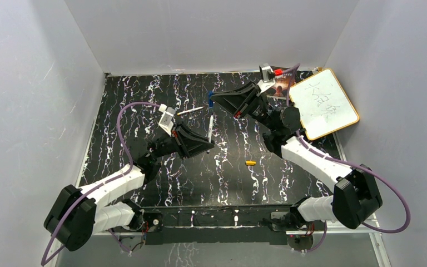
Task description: Insert the pens into the pen caps
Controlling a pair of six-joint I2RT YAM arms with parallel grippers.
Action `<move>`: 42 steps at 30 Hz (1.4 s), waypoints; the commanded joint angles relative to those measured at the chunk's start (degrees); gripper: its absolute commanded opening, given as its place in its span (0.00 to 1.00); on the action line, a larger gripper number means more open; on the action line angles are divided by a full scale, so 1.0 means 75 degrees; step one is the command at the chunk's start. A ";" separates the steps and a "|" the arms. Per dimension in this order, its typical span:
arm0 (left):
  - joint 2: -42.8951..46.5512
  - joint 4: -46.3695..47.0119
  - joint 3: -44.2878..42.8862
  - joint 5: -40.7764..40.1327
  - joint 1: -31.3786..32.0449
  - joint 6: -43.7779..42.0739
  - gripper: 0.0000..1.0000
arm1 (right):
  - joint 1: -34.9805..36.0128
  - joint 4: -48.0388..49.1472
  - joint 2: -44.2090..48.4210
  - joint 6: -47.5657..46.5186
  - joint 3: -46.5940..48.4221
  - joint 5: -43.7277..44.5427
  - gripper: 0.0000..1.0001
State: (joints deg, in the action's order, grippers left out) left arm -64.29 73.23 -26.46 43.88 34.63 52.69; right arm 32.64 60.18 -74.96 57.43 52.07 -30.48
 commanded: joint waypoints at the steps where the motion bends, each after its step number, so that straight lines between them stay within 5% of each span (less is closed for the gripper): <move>1: 0.0377 0.0006 -0.0312 -0.0105 0.0023 -0.0357 0.00 | 0.0077 0.0332 0.0380 0.0021 0.0089 -0.0096 0.00; 42: 0.0501 -0.0311 -0.0550 -0.0073 0.0023 -0.0557 0.00 | 0.0153 0.0225 0.0288 -0.0052 -0.0142 -0.0178 0.00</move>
State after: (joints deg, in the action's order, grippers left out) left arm -62.04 69.10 -28.56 43.51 34.63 49.87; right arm 33.39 59.64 -72.82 57.10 50.68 -31.48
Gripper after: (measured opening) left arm 0.112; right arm 0.128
